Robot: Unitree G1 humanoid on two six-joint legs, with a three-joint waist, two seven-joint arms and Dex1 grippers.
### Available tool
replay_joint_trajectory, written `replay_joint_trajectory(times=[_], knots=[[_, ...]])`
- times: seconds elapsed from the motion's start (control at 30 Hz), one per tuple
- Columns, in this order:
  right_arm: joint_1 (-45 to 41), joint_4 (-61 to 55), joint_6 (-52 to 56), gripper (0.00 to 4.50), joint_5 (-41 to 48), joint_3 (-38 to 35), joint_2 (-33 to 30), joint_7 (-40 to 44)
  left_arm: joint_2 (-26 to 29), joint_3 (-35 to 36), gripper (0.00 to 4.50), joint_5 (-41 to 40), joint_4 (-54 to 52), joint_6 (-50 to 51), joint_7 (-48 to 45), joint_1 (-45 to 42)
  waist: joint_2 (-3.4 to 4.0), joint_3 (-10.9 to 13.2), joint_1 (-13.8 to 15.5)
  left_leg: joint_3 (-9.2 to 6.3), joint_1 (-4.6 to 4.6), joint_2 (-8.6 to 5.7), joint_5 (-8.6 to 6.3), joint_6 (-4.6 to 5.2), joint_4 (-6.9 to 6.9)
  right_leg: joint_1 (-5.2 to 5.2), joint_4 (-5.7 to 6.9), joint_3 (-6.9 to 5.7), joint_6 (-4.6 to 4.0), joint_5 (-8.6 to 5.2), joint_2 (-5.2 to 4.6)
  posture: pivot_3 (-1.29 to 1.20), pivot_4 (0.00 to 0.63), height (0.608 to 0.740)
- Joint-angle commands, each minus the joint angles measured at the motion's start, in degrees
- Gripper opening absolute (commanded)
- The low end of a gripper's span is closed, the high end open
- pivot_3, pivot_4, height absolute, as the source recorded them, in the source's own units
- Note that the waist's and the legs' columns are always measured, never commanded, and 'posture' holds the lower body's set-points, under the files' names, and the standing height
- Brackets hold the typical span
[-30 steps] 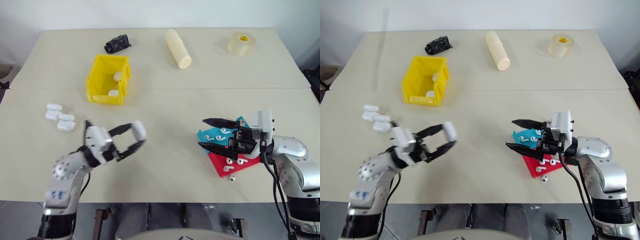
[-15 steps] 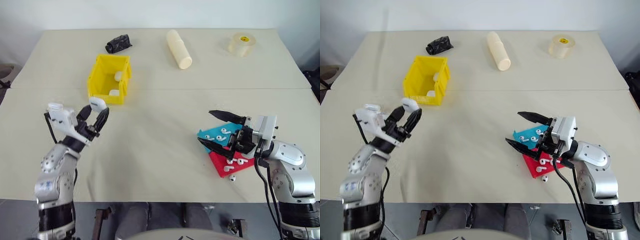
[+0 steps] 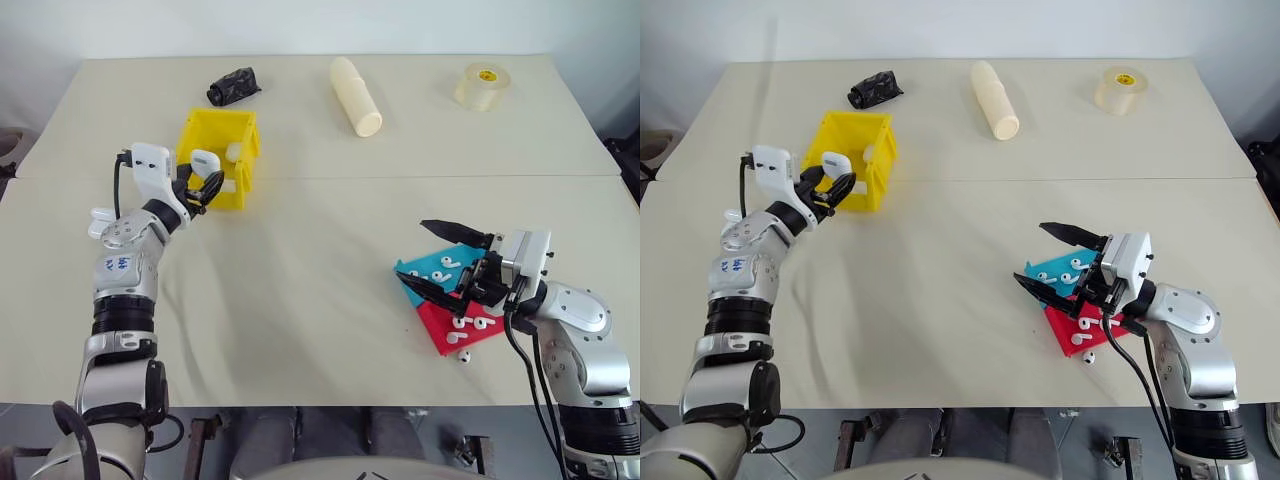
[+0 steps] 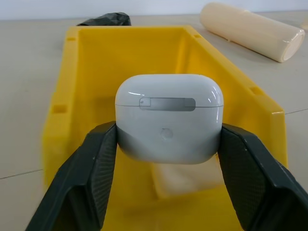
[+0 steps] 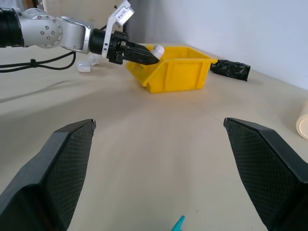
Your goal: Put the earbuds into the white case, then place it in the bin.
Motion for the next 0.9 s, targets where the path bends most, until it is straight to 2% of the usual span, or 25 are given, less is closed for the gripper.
replay_joint_trajectory(times=[0.03,0.1,0.37,0.47,0.57,0.7,0.9], knots=[[0.1,-2.4,-0.2,4.5,0.1,0.2,-0.4,-0.6,0.1,0.7,4.34,0.0,0.5,-2.1,-0.4,-1.4,-0.01,0.0,-0.2,0.0,0.0,0.0,0.0,0.0,0.0,0.0,0.0,0.0,0.0,0.0,0.0,0.0,0.15,0.74],[0.1,-2.2,-0.3,4.5,0.1,0.2,-0.6,-0.5,0.1,0.7,4.43,0.1,-1.1,-2.8,-1.0,-0.5,-0.01,0.0,-0.3,0.0,0.0,0.01,0.0,0.0,0.0,-0.01,0.01,0.0,0.0,0.0,0.0,0.0,0.15,0.74],[-0.6,0.0,-0.2,4.5,1.1,-0.8,-3.5,2.6,4.9,1.2,4.43,-5.8,-21.5,-2.4,-14.9,12.4,0.0,0.0,-1.0,0.01,0.0,0.07,0.0,0.0,-0.03,-0.04,0.01,0.02,0.0,0.0,-0.02,0.0,0.15,0.74],[-0.4,2.1,0.6,4.5,1.9,-1.0,-7.0,7.8,10.5,2.2,4.43,-8.9,-31.2,-6.8,-27.8,25.2,0.02,0.0,-1.2,0.02,0.0,0.07,0.0,0.0,0.03,-0.02,-0.01,0.03,0.0,0.0,-0.02,0.0,0.15,0.74],[-0.5,4.2,0.4,4.5,2.2,-1.0,-9.2,11.4,13.4,3.5,4.43,-11.5,-36.7,-9.5,-34.6,34.3,0.05,0.0,-1.0,0.1,0.09,0.1,-0.01,0.01,-0.1,0.02,-0.12,0.12,-0.02,-0.01,-0.03,0.0,0.15,0.74],[-1.2,6.8,0.0,4.5,2.1,-1.2,-9.8,14.0,14.3,3.1,4.43,-10.5,-40.7,-12.3,-37.2,41.4,0.06,0.0,-0.3,0.05,0.08,0.12,-0.01,0.01,-0.01,0.09,-0.25,0.08,-0.04,-0.01,-0.03,0.0,0.15,0.74],[-1.1,8.2,-1.4,4.5,1.3,-1.8,-10.1,16.1,12.0,0.5,4.43,-7.8,-40.2,-14.7,-34.5,39.8,0.07,0.0,0.7,0.03,0.08,0.07,-0.01,0.02,0.02,0.12,-0.26,0.07,-0.05,0.0,-0.05,0.0,0.15,0.74]])
